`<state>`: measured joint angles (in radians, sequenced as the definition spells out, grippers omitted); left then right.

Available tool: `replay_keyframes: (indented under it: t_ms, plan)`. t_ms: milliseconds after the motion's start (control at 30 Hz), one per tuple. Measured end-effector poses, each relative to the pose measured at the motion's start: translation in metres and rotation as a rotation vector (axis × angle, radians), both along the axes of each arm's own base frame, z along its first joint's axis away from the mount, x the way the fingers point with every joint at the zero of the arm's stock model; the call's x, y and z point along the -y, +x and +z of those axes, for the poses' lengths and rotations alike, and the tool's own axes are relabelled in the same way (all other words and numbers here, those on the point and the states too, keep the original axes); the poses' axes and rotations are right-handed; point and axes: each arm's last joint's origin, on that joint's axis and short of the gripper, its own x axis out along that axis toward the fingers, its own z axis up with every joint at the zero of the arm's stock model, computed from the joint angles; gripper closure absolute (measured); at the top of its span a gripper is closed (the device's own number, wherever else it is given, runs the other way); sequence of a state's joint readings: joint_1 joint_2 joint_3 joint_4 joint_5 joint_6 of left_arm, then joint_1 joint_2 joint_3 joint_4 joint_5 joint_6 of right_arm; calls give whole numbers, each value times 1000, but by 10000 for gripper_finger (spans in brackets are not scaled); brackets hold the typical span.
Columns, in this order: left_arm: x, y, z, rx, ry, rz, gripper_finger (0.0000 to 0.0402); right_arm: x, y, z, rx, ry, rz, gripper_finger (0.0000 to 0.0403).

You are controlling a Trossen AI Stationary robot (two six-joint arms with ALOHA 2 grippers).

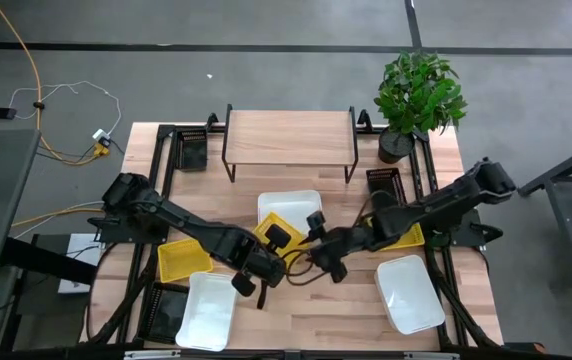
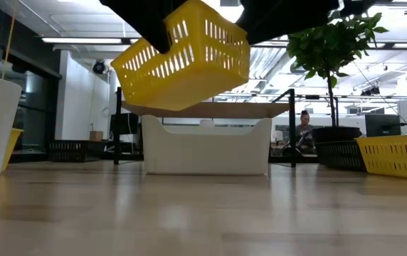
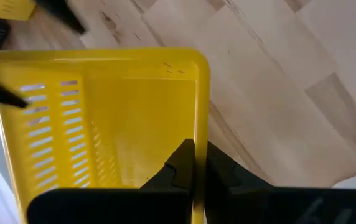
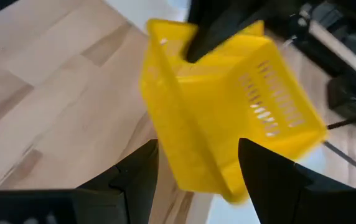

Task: Stack baskets on shelf by color
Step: Stack the top left yellow bin on top of the bottom right yellow bin

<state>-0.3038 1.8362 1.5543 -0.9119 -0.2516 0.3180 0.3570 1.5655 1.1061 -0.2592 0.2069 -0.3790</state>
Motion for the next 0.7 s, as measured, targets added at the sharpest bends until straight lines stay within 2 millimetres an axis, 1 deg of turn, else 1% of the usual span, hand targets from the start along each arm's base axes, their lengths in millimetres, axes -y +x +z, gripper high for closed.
replay_keyframes:
  t_ms: [167,300,400,500,567,667,700]
  plan:
    - [0,1,0,7,0,1,401,-12,12,3,-12,-8,21,195]
    - [1,3,1,37,-9,0,401,-14,14,2,-30,-35,6,195]
    - [2,4,2,49,-14,-17,401,-13,13,0,-46,-31,-4,210]
    - [3,4,2,50,-9,-26,401,-13,12,0,-51,-36,-10,253]
    - [3,4,2,53,-7,-18,401,-13,12,-1,-60,-41,-2,294]
    - [3,6,3,79,-3,20,395,-13,10,-2,-83,-35,21,370]
    - [3,6,4,86,-5,26,390,-13,10,-3,-90,-36,24,385]
